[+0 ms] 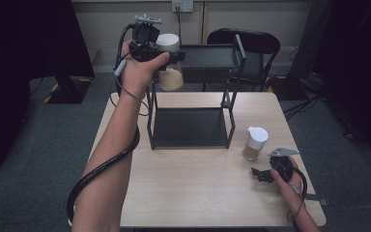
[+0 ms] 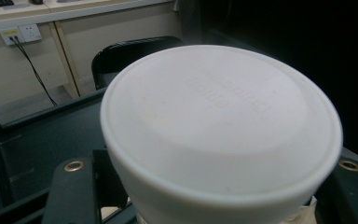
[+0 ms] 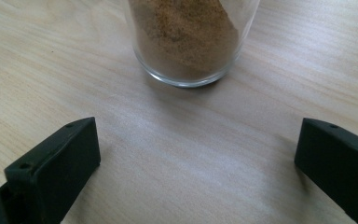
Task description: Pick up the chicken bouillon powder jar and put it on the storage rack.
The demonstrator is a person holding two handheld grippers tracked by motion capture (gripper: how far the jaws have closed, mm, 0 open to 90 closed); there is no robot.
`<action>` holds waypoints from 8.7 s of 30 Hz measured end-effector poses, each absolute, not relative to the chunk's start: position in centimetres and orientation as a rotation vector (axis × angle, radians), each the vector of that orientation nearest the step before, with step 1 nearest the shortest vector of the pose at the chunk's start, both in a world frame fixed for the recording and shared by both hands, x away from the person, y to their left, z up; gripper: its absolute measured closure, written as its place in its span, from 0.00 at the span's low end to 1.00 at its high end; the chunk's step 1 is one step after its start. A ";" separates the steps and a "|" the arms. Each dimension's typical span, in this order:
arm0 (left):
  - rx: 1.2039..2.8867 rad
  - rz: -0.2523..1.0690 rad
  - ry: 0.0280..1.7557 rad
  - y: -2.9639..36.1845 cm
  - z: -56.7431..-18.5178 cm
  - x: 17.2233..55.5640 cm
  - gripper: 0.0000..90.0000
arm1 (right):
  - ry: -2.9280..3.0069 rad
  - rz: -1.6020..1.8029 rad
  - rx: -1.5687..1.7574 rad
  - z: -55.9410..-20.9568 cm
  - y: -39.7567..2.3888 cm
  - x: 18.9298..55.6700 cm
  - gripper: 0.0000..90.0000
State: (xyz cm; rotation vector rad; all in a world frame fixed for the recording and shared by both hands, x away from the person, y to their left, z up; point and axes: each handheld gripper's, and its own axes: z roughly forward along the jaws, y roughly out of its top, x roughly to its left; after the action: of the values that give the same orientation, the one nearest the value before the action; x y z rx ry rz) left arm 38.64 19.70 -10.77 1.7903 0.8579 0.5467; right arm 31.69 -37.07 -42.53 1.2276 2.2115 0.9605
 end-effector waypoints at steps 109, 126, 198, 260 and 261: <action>1.624 0.591 0.978 18.2 -11.3 43.2 0.00 | 2.211 0.960 1.230 -42.5 -37.1 31.7 0.00; 1.598 0.565 0.929 19.2 -13.5 40.4 0.01 | 2.212 0.960 1.229 -42.5 -37.1 31.7 0.00; 1.609 0.498 0.931 20.8 -23.9 36.7 0.01 | 2.204 0.963 1.228 -42.6 -37.0 31.6 0.00; 1.615 0.475 0.984 22.1 -33.5 34.7 0.01 | 2.206 0.962 1.230 -42.6 -37.0 31.6 0.00; 1.610 0.466 0.986 22.2 -33.8 34.7 0.01 | 2.206 0.962 1.229 -42.6 -37.0 31.6 0.00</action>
State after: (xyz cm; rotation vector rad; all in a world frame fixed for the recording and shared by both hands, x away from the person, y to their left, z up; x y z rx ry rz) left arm 34.68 22.18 -33.79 1.6099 0.9857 0.4658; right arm 31.58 -37.04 -42.61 1.2293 2.2059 0.9619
